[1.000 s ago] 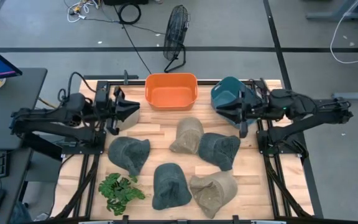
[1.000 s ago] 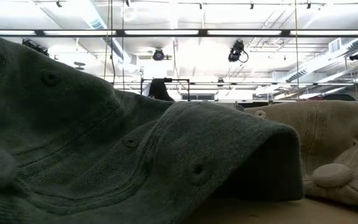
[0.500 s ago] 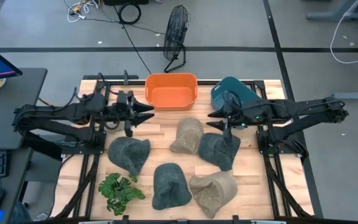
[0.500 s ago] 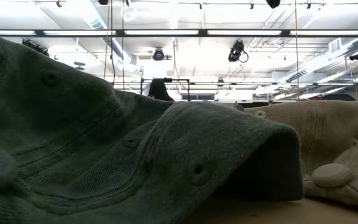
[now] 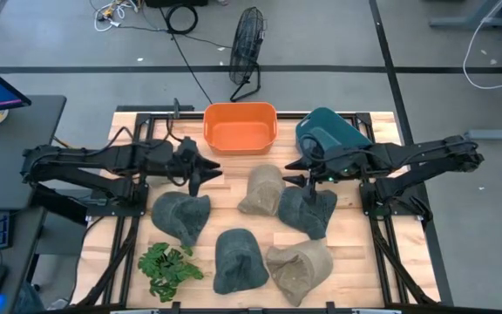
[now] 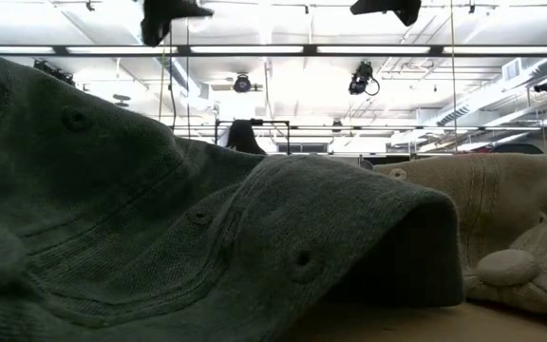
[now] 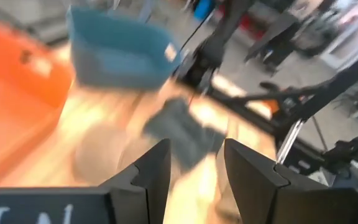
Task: Pick & Place hat
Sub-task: Put the top left blue cap into the orange bin
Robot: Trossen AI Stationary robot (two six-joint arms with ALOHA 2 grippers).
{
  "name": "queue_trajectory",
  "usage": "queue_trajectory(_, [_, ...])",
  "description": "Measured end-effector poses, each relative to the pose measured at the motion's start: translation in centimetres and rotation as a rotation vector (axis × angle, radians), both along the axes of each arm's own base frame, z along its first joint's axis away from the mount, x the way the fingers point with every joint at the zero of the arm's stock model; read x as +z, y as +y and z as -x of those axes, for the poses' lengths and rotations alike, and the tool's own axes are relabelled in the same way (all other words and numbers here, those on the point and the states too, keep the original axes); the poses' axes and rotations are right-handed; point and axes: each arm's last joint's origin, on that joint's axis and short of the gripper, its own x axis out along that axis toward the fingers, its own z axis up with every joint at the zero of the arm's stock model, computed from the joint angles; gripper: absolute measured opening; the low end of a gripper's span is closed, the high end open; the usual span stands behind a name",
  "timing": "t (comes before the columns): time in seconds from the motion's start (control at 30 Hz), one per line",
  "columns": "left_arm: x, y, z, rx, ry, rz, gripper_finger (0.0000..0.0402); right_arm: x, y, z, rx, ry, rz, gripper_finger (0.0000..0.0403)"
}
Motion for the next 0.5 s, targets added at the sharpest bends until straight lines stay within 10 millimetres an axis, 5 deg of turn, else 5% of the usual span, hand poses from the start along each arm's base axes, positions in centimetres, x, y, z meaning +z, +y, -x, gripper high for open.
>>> queue_trajectory(0.5, [-4.8,-1.7,2.2,-0.023,0.55,0.259,0.0156,0.0,0.0,-0.1,0.002,-0.002,0.007,0.0171])
